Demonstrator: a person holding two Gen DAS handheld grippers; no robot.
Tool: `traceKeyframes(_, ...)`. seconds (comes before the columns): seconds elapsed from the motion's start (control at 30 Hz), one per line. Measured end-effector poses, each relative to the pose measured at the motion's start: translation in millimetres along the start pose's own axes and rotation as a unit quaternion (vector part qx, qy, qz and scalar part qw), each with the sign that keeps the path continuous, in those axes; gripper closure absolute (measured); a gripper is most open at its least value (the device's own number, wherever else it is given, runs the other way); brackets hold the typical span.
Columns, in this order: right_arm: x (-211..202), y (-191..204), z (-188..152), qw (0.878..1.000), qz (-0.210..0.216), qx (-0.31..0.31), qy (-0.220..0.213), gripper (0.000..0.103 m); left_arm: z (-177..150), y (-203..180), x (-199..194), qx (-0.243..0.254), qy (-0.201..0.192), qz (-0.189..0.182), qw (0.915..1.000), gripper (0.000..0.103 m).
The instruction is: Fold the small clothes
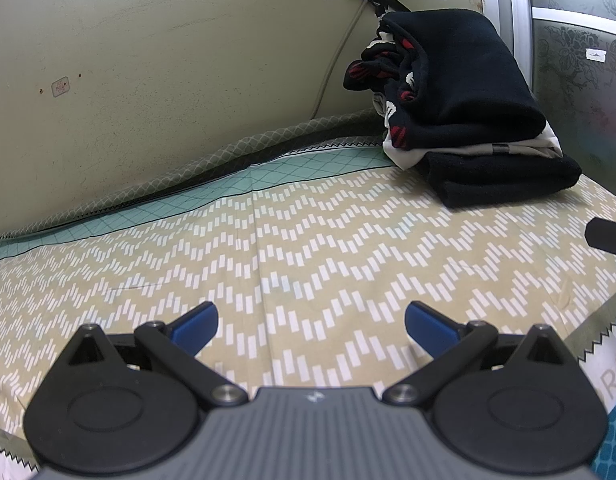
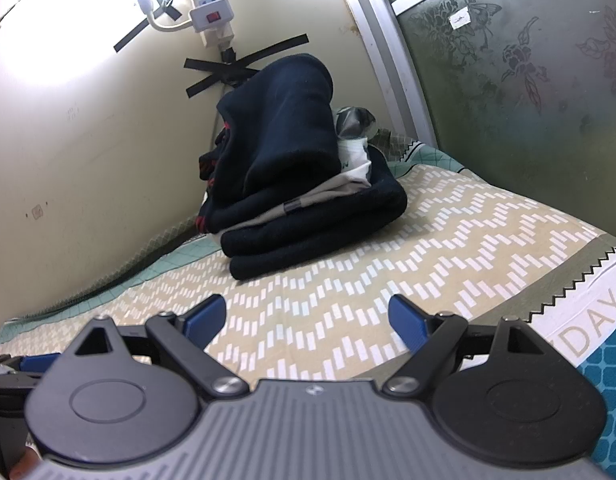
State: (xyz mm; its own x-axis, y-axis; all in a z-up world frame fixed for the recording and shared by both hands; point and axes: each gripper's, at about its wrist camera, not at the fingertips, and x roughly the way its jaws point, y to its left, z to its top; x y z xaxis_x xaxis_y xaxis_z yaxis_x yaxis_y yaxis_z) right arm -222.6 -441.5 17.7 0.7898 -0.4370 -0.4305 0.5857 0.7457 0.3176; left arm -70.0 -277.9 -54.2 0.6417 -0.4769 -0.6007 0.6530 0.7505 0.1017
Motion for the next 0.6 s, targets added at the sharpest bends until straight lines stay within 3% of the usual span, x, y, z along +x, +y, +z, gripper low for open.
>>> traceKeyframes(0.6,-1.3,0.1,-0.2,1.000,-0.001,0.001,-0.001,0.026,-0.8,-0.5,-0.6,0.002,-0.001,0.000,1.0000,0.000)
